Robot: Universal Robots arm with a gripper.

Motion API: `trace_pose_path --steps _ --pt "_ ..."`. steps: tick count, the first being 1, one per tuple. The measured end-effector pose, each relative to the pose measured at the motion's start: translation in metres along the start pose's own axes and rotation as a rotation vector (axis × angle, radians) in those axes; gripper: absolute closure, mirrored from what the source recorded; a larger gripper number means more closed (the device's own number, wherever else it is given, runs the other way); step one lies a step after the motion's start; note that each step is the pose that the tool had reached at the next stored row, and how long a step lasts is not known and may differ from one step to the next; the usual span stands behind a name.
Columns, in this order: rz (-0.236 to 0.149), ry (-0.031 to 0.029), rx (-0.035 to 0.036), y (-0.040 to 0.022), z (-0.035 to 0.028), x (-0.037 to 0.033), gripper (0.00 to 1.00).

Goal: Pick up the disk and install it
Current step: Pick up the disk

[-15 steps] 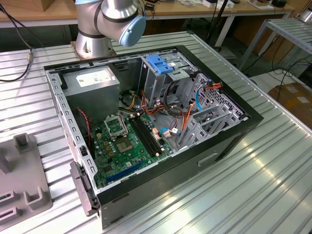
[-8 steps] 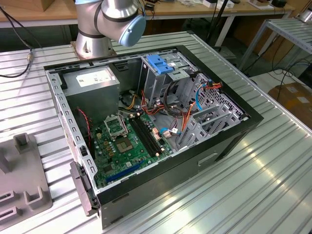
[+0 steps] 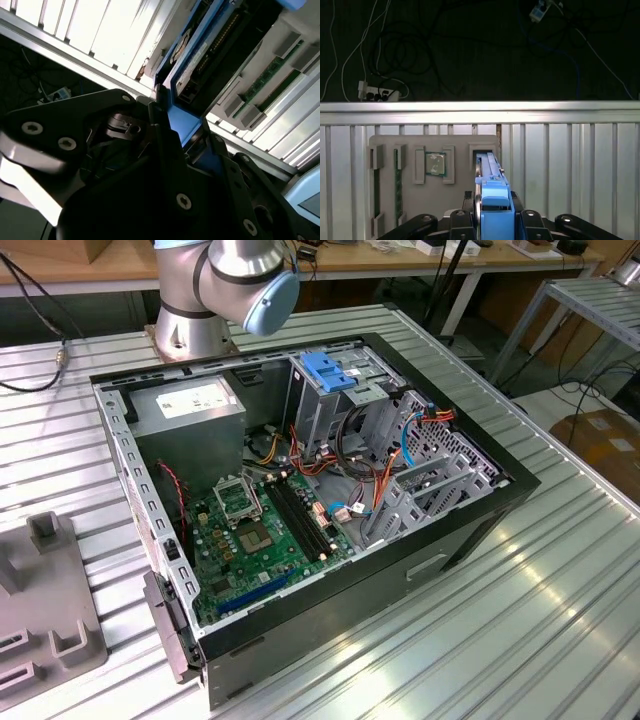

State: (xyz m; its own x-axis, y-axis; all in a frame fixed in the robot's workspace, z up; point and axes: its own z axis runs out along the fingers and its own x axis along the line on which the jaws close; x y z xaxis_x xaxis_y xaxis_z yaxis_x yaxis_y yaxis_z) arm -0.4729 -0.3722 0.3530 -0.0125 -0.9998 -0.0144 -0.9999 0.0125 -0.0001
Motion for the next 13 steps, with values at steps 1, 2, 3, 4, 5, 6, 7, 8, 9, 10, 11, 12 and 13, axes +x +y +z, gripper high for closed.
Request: trace_pose_path --steps 1,2,3,4,5,6,7,8,9,10,11,12,13 --pt "0.000 0.0001 -0.0001 0.0000 -0.0079 -0.0001 0.63" --pt "0.000 0.0001 -0.0002 0.0000 -0.0113 -0.0001 0.63" --pt "0.000 0.0001 0.0000 0.0000 -0.0148 -0.0002 0.63" --pt "0.000 0.0002 -0.0002 0.0000 -0.0212 -0.0003 0.63" --pt "0.000 0.0001 0.0000 0.0000 -0.0262 -0.0004 0.63" --pt "0.000 0.0001 -0.0002 0.0000 -0.0302 -0.0004 0.63" --pt "0.000 0.0001 -0.0001 0.0000 -0.0343 -0.0005 0.63" --pt "0.000 0.0001 -0.0001 0.0000 -0.0412 -0.0006 0.63" --pt "0.000 0.0001 -0.0002 0.0000 -0.0459 -0.0006 0.63" --pt "0.000 0.0001 0.0000 0.0000 -0.0500 -0.0007 0.63" --pt "0.000 0.0001 -0.0001 0.0000 -0.0564 -0.0008 0.63" --pt "0.000 0.0001 -0.0001 0.0000 -0.0615 -0.0009 0.63" --pt "0.000 0.0000 0.0000 0.0000 -0.0663 -0.0009 0.63"
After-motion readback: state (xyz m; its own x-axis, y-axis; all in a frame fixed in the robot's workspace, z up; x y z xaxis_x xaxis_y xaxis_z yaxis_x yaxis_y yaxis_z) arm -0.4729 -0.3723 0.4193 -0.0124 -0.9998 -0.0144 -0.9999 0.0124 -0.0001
